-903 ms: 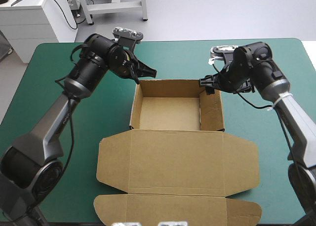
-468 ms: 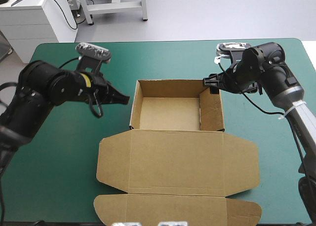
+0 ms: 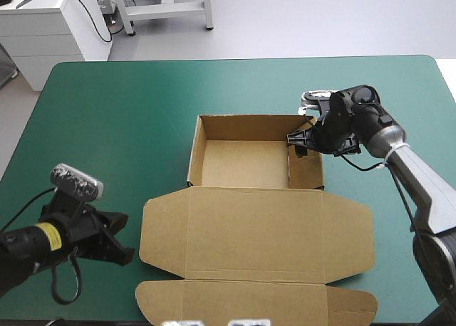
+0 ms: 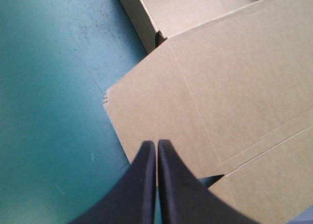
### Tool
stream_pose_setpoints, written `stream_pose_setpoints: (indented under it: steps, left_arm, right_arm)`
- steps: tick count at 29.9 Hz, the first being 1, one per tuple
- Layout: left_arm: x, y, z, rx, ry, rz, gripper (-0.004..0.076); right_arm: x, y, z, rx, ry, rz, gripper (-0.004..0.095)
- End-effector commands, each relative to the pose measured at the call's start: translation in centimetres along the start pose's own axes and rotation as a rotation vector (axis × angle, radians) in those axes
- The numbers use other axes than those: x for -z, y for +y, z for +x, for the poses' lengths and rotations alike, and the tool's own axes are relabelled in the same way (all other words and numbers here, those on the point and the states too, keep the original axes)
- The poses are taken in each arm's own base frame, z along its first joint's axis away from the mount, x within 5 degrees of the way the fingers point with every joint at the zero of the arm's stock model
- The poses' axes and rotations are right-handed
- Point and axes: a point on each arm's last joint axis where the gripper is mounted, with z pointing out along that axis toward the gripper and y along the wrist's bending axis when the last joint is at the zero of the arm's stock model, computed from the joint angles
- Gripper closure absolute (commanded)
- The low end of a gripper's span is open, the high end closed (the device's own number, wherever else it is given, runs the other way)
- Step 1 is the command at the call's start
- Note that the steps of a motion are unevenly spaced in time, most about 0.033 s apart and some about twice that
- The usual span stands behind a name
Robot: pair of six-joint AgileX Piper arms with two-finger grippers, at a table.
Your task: Fold the box
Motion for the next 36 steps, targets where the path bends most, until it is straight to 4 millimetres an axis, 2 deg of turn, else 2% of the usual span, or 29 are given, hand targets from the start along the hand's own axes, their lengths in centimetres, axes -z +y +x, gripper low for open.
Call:
stream_pose_setpoints:
  steps: [1,5,8,11,13,15,17,19,22,23,26,31,36]
  left_arm:
    - [1.0,0.2,1.9,-0.014,-0.112,0.000,0.0731]
    - [0.3,0.7,5.3,-0.028,-0.122,-0.027,0.0731]
    - [-0.4,0.9,7.1,-0.026,-0.173,-0.020,0.0731]
    - [-0.9,1.0,8.5,-0.027,-0.208,-0.017,0.0731]
    - [-1.1,1.1,9.3,-0.027,-0.224,-0.016,0.0731]
    - [-1.0,1.1,9.7,-0.027,-0.243,-0.015,0.0731]
    - [-0.8,1.1,9.9,-0.028,-0.258,-0.014,0.0731]
    - [-0.8,1.1,10.0,-0.028,-0.260,-0.014,0.0731]
    - [-0.8,1.1,10.0,-0.028,-0.261,-0.014,0.0731]
    - [-0.8,1.1,9.9,-0.028,-0.263,-0.013,0.0731]
    - [-0.8,1.1,9.9,-0.028,-0.264,-0.013,0.0731]
    - [-0.8,1.1,9.9,-0.028,-0.264,-0.013,0.0731]
    - [-0.8,1.1,9.9,-0.025,-0.264,-0.009,0.0731]
  right_arm:
    - [0.7,0.2,-0.9,0.001,-0.078,-0.027,0.0158]
    - [-1.2,0.3,-0.9,-0.006,-0.042,-0.029,0.0159]
    - [-2.6,0.3,-0.9,-0.006,-0.005,-0.020,0.0159]
    - [-3.2,0.4,-0.9,0.002,0.008,-0.021,0.0173]
    - [-3.3,0.5,-1.0,0.001,0.006,-0.022,0.0221]
    - [-3.2,0.4,-1.0,0.006,0.000,-0.015,0.0317]
    - [-3.2,0.3,-1.0,0.009,0.011,-0.008,0.0456]
    - [-3.2,0.3,-0.8,0.026,0.023,-0.004,0.0623]
    - [-2.7,0.3,-0.8,0.047,0.031,-0.002,0.0929]
    - [-2.4,0.2,-0.8,0.053,0.024,0.005,0.0920]
    - [-0.1,-0.1,-1.5,0.073,-0.043,0.036,0.0929]
    - [6.3,-1.6,-3.3,0.060,-0.213,0.055,0.0929]
    - [12.2,-5.7,-4.6,0.008,-0.325,0.119,0.0929]
